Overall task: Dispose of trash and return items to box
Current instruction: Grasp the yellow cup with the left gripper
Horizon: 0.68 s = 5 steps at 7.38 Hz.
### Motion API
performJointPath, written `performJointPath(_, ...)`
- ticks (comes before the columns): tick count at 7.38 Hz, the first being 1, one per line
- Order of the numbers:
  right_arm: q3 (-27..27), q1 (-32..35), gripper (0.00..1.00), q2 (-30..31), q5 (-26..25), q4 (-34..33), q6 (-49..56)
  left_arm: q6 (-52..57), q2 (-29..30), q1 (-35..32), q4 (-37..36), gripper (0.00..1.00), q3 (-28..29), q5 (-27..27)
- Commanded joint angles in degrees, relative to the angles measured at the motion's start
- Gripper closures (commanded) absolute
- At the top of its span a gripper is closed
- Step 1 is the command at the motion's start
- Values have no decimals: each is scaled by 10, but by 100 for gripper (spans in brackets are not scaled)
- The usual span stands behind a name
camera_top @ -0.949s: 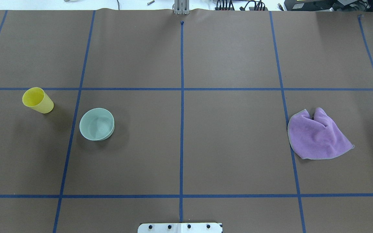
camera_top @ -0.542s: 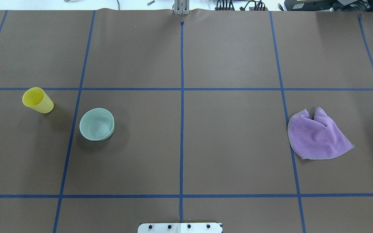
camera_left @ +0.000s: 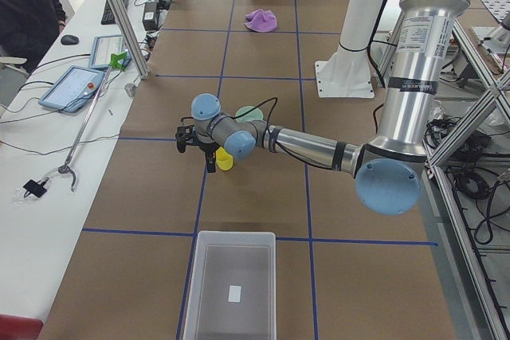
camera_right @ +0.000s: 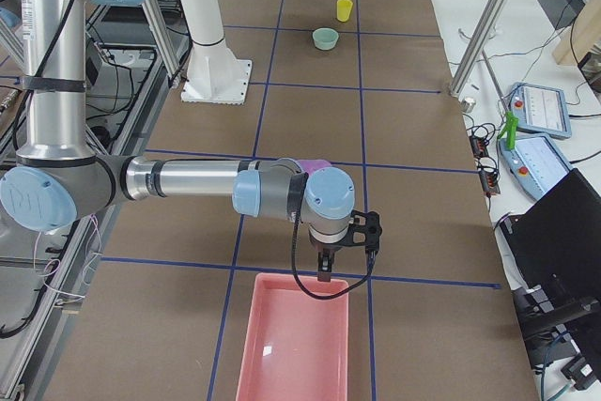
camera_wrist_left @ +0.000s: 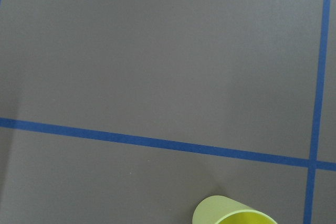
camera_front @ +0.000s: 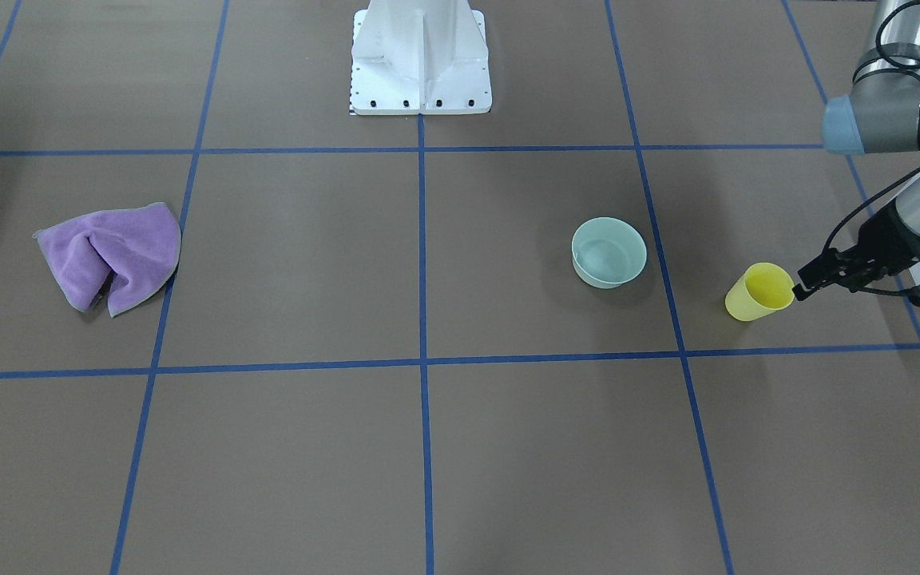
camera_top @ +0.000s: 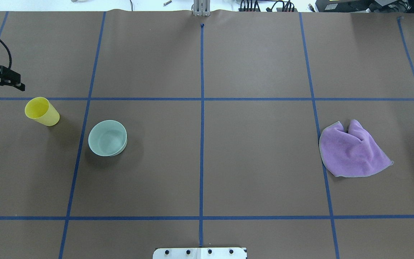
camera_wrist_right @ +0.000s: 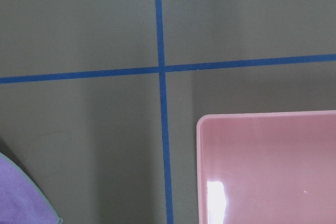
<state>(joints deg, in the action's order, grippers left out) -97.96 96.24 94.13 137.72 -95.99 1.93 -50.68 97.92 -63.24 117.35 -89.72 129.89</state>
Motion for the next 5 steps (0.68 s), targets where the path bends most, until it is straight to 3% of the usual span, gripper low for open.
performJointPath(1, 0, 0, 0, 0, 0, 0, 0, -9, -4, 31, 42, 2, 22, -7)
performJointPath(2, 0, 0, 0, 0, 0, 0, 0, -7, -12, 32, 44, 5, 17, -4)
performJointPath(3, 0, 0, 0, 0, 0, 0, 0, -8, -15, 34, 45, 72, 15, -2)
performJointPath(4, 0, 0, 0, 0, 0, 0, 0, -6, -19, 34, 44, 100, 15, -5)
performJointPath(5, 0, 0, 0, 0, 0, 0, 0, -4, -20, 33, 43, 100, 13, -5)
